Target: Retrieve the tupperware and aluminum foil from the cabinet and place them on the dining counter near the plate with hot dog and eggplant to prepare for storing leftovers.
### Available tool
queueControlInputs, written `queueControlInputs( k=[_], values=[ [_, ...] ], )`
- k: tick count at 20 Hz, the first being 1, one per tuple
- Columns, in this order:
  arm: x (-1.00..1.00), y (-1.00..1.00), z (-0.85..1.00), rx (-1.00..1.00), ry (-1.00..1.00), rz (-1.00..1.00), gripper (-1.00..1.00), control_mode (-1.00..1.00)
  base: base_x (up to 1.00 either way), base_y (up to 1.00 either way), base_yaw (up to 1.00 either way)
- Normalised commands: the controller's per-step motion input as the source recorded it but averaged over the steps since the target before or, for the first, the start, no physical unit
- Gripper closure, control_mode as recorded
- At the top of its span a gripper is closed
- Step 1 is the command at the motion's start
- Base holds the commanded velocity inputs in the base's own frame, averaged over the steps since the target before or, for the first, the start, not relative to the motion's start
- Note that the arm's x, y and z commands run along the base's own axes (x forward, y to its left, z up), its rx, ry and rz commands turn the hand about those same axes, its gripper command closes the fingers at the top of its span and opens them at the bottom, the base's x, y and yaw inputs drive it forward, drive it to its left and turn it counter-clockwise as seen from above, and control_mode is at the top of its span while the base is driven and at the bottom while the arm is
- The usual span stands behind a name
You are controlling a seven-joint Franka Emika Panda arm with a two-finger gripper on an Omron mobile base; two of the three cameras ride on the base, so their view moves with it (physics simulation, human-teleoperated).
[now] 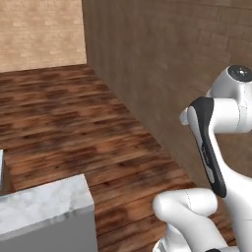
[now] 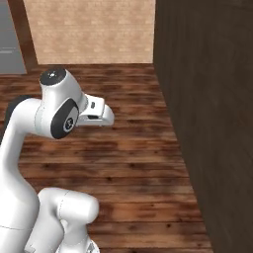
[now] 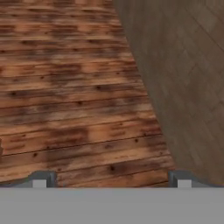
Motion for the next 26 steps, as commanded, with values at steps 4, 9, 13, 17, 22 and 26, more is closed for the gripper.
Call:
queueControlInputs(
  k=[4, 9, 13, 17, 22, 26],
  values=[
    [0.0, 0.0, 0.0, 0.0, 0.0, 0.0, -1.0, 1.0, 1.0, 0.0, 0.39],
    [0.0, 0.0, 0.0, 0.0, 0.0, 0.0, -1.0, 1.0, 1.0, 0.0, 0.38],
    [0.0, 0.0, 0.0, 0.0, 0.0, 0.0, -1.0, 1.0, 1.0, 0.0, 0.37],
    [0.0, 0.0, 0.0, 0.0, 0.0, 0.0, -1.0, 1.0, 1.0, 0.0, 0.37],
    [0.0, 0.0, 0.0, 0.0, 0.0, 0.0, -1.0, 1.0, 1.0, 0.0, 0.37],
    [0.0, 0.0, 0.0, 0.0, 0.0, 0.0, -1.0, 1.0, 1.0, 0.0, 0.38]
  ],
)
